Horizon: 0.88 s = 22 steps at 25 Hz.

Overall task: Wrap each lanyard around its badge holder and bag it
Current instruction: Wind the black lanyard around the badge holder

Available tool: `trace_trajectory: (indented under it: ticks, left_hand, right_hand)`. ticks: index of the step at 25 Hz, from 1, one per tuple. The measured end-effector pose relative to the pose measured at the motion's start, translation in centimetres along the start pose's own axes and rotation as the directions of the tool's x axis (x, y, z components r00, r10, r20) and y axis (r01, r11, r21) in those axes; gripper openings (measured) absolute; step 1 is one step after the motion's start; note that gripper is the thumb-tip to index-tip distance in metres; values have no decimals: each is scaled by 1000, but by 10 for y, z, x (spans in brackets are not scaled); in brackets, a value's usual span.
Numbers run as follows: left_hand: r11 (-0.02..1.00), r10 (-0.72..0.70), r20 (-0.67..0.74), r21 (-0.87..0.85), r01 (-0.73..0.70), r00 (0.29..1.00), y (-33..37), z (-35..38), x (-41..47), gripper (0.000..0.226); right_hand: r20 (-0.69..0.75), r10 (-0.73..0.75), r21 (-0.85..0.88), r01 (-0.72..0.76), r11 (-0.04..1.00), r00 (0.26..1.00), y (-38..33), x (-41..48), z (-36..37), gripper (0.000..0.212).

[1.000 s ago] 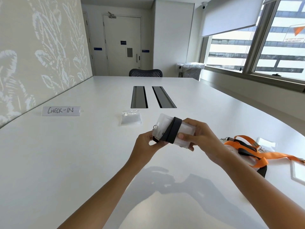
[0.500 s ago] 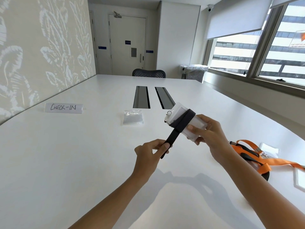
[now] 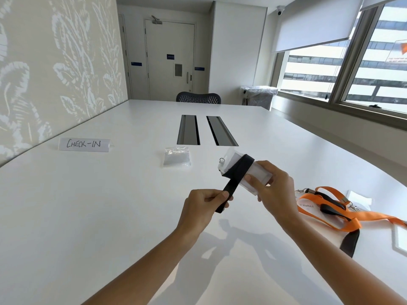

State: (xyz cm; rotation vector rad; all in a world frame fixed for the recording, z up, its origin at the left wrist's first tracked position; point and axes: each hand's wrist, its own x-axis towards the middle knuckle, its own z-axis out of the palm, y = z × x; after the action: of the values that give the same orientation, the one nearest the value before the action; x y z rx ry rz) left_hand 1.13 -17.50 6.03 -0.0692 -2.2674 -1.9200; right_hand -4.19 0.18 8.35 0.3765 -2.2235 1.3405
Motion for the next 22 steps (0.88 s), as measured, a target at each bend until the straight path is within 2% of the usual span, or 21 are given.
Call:
trace_trajectory:
  ticks: [5,8,11,17,22]
  left_hand:
    - [998,-34,15,-51,35,999,11,-9,2,19]
    - [988,-84,17,-125,85,996,13,-10,1,19]
    - [972,-108,36,-205,113,994,16,-9,-2,20]
    - [973,-124,48,-189,131,991,20,-12,-9,19]
    - [969,-163,47,-183,169,986,21,-15,-13,15]
  right_hand:
    - [33,-294,-166,295,941,955,-2,-14,5,20]
    - [75,-478,-276,478,834,875,-1,-17,5,14]
    - [92,-625,-386,606,695,775,4,-24,8,21]
    - [89,-780,-545,686,483,620,9,-31,10,43]
    - [152,-822,-657,678,330,548,12,-28,13,41]
